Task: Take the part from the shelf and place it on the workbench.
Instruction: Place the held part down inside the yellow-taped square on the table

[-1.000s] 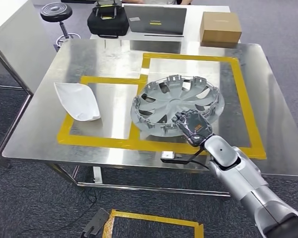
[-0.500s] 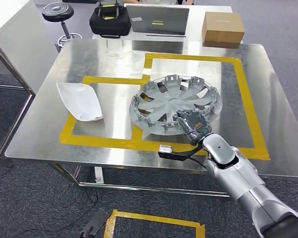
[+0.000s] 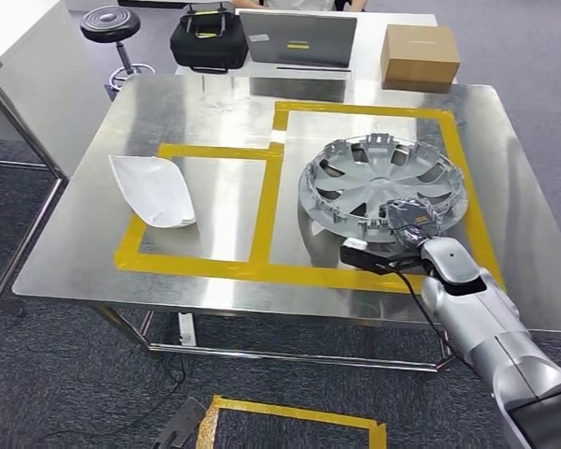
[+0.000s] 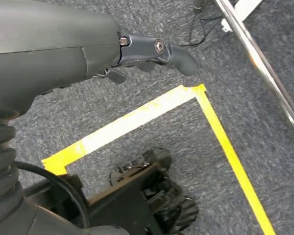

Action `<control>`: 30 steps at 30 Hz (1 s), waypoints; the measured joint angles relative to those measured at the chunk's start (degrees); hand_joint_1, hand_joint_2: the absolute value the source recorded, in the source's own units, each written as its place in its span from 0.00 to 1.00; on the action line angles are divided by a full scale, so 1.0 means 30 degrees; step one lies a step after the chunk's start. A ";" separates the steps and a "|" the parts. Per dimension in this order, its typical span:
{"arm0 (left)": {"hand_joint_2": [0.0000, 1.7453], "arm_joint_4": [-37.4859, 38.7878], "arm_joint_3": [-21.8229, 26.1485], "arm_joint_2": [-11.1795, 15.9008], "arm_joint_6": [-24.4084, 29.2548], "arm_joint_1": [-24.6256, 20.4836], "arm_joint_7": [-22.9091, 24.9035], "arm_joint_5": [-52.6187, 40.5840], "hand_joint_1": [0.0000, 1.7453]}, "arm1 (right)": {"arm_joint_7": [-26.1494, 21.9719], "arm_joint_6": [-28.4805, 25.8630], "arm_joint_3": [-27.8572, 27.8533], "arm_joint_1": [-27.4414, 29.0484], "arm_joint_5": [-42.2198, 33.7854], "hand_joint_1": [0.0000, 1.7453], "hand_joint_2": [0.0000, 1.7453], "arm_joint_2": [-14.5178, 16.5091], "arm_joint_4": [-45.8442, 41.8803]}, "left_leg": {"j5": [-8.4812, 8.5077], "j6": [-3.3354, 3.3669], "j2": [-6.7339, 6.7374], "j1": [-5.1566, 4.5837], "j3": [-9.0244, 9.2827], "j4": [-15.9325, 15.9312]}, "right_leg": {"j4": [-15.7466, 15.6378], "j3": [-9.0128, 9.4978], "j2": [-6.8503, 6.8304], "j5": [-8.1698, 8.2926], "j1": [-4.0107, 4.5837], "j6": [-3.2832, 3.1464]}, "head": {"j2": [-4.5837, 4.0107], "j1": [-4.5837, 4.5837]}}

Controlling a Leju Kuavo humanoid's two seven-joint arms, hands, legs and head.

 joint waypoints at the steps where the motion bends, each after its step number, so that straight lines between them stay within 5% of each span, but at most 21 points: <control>1: 1.00 0.0000 0.0007 0.0000 0.0020 0.0020 -0.0011 -0.0022 0.00 | 0.0005 -0.0076 -0.0036 0.0007 0.0007 1.00 1.00 0.0000 0.0027 | 0.0019 0.0118 -0.0009 -0.0014 -0.0020 -0.0038 | -0.0061 0.0009 0.0002 0.0042 -0.0021 0.0120 | 0.0000 0.0002; 4: 1.00 0.0000 0.0038 0.0002 0.0118 0.0008 -0.0051 -0.0051 0.00 | 0.0005 -0.0255 -0.0142 0.0026 0.0056 1.00 1.00 -0.0005 0.0069 | 0.0201 0.0557 0.0021 0.0048 0.0074 -0.0292 | 0.0623 -0.0409 -0.0004 -0.0503 -0.0080 0.0352 | 0.0000 0.0016; 7: 1.00 -0.0004 0.0047 -0.0042 0.0149 0.0017 -0.0084 -0.0071 0.00 | 0.0024 -0.0383 -0.0219 0.0110 0.0113 1.00 1.00 -0.0007 0.0131 | 0.0228 0.0749 0.0023 0.0011 0.0072 -0.0338 | 0.4211 -0.2074 0.0003 -0.2211 -0.0057 0.0375 | 0.0000 0.0062; 9: 1.00 0.0000 0.0051 -0.0047 0.0149 0.0069 -0.0084 -0.0076 0.00 | 0.0029 -0.0398 -0.0290 0.0220 0.0142 1.00 1.00 -0.0007 0.0201 | 0.0213 0.0775 0.0013 -0.0035 0.0073 -0.0316 | 0.5327 -0.2643 0.0002 -0.2346 -0.0051 0.0386 | 0.0000 0.0064; 12: 1.00 -0.0002 0.0055 -0.0065 0.0149 0.0053 -0.0084 -0.0082 0.00 | 0.0029 -0.0436 -0.0415 0.0253 0.0168 1.00 1.00 -0.0007 0.0239 | 0.0128 0.0702 -0.0015 -0.0069 0.0089 -0.0211 | 0.2131 -0.1091 -0.0016 -0.0602 -0.0029 0.0269 | 0.0000 0.0062; 14: 1.00 -0.0004 0.0055 -0.0085 0.0149 0.0035 -0.0084 -0.0084 0.00 | 0.0022 -0.0465 -0.0470 0.0222 0.0168 1.00 1.00 -0.0005 0.0239 | 0.0081 0.0552 -0.0024 -0.0127 0.0031 -0.0101 | 0.0304 -0.0111 -0.0005 -0.0107 0.0027 0.0166 | 0.0000 0.0046; 19: 1.00 -0.0004 0.0060 -0.0107 0.0148 0.0044 -0.0084 -0.0084 0.00 | 0.0000 -0.0499 -0.0490 0.0192 0.0177 1.00 1.00 0.0007 0.0237 | -0.0312 0.0059 0.0001 -0.0105 -0.0272 0.0449 | -0.0079 0.0131 -0.0017 -0.0027 -0.0026 -0.0227 | 0.0000 0.0000; 22: 1.00 -0.0004 0.0062 -0.0104 0.0128 0.0053 -0.0084 -0.0080 0.00 | 0.0004 -0.0507 -0.0497 0.0170 0.0177 1.00 1.00 0.0015 0.0242 | -0.1917 -0.0231 0.0029 -0.0008 -0.1775 0.3833 | -0.0122 0.0179 -0.0063 -0.0020 -0.0065 -0.0392 | 0.0000 -0.0077; 24: 1.00 -0.0004 0.0062 -0.0104 0.0108 0.0097 -0.0084 -0.0076 0.00 | 0.0005 -0.0503 -0.0497 0.0194 0.0177 1.00 1.00 0.0015 0.0250 | -0.2142 -0.0291 0.0030 0.0044 -0.2449 0.5223 | -0.0113 0.0185 -0.0049 -0.0025 -0.0063 -0.0402 | 0.0000 -0.0078; 25: 1.00 -0.0004 0.0062 -0.0104 0.0100 0.0102 -0.0084 -0.0076 0.00 | 0.0005 -0.0501 -0.0497 0.0202 0.0177 1.00 1.00 0.0015 0.0250 | -0.1721 -0.0274 0.0030 0.0055 -0.2291 0.4827 | -0.0109 0.0200 -0.0037 -0.0029 -0.0063 -0.0399 | 0.0000 -0.0080; 28: 1.00 -0.0004 0.0066 -0.0104 0.0100 0.0079 -0.0084 -0.0078 0.00 | 0.0005 -0.0499 -0.0499 0.0193 0.0177 1.00 1.00 0.0015 0.0246 | 0.0028 -0.0082 0.0026 0.0029 -0.0605 0.1146 | -0.0092 0.0245 -0.0010 -0.0062 -0.0029 -0.0310 | 0.0000 -0.0073; 30: 1.00 -0.0004 0.0071 -0.0104 0.0102 0.0064 -0.0084 -0.0076 0.00 | 0.0005 -0.0499 -0.0499 0.0191 0.0177 1.00 1.00 0.0015 0.0246 | 0.0211 0.0050 0.0027 -0.0036 -0.0073 -0.0067 | -0.0110 0.0175 0.0006 -0.0045 0.0027 -0.0139 | 0.0000 -0.0059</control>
